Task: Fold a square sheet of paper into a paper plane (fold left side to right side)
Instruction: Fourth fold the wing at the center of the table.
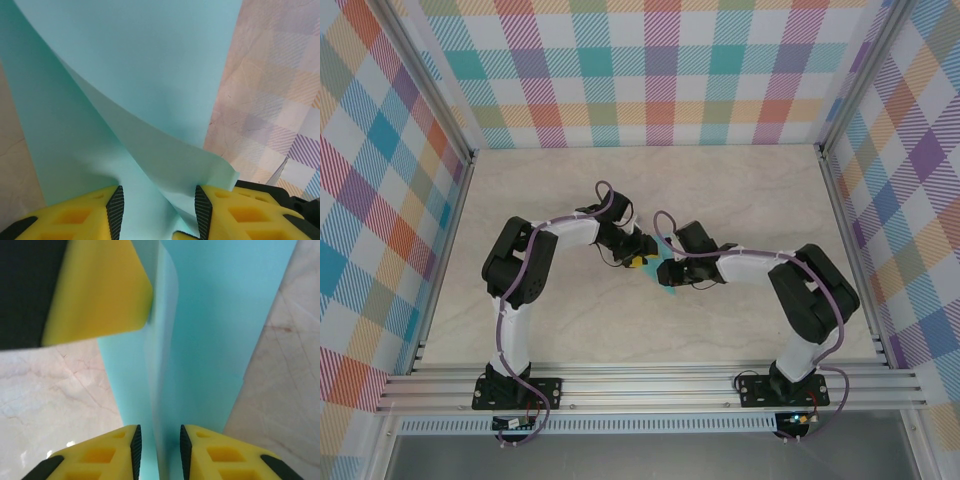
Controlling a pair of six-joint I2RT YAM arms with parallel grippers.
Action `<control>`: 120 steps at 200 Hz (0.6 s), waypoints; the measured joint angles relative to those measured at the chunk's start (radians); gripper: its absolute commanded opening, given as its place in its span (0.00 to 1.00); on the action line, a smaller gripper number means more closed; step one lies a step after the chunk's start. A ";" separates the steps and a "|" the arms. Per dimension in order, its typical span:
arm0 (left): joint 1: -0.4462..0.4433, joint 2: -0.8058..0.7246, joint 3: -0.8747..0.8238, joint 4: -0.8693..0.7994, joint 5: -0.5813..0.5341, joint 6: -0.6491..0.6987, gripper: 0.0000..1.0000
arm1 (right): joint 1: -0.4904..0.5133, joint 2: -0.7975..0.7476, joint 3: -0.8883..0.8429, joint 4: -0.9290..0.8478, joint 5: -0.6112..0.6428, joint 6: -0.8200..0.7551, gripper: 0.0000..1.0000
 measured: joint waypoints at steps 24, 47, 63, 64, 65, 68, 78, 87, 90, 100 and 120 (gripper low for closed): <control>0.000 0.000 0.000 0.000 0.000 0.000 0.44 | -0.028 -0.051 -0.003 -0.016 -0.045 0.012 0.39; -0.001 0.000 0.000 0.000 0.000 0.000 0.44 | -0.081 -0.101 -0.003 -0.014 -0.116 0.020 0.41; -0.001 0.000 0.000 0.000 -0.001 0.000 0.44 | -0.125 -0.106 -0.003 -0.007 -0.174 0.036 0.41; -0.001 0.000 0.000 0.000 -0.001 0.000 0.44 | -0.128 -0.106 -0.003 -0.007 -0.177 0.037 0.41; -0.002 0.000 0.000 0.000 -0.001 0.000 0.44 | -0.130 -0.106 -0.003 -0.007 -0.179 0.038 0.41; -0.002 0.000 0.000 0.000 -0.001 0.000 0.44 | -0.137 -0.104 -0.003 -0.007 -0.191 0.042 0.41; -0.002 0.000 0.000 0.000 -0.001 0.000 0.44 | -0.155 -0.097 -0.002 -0.005 -0.217 0.048 0.41; -0.002 0.000 0.000 0.000 -0.001 0.000 0.44 | -0.168 -0.080 0.006 -0.006 -0.236 0.052 0.41; -0.002 0.000 0.000 0.000 -0.001 0.000 0.44 | -0.170 -0.072 0.011 -0.007 -0.243 0.052 0.41; -0.002 0.000 0.000 0.000 -0.001 0.000 0.44 | -0.172 -0.045 0.026 -0.007 -0.258 0.055 0.41; -0.002 0.000 0.000 0.000 -0.002 0.000 0.44 | -0.172 0.001 0.046 -0.011 -0.278 0.056 0.39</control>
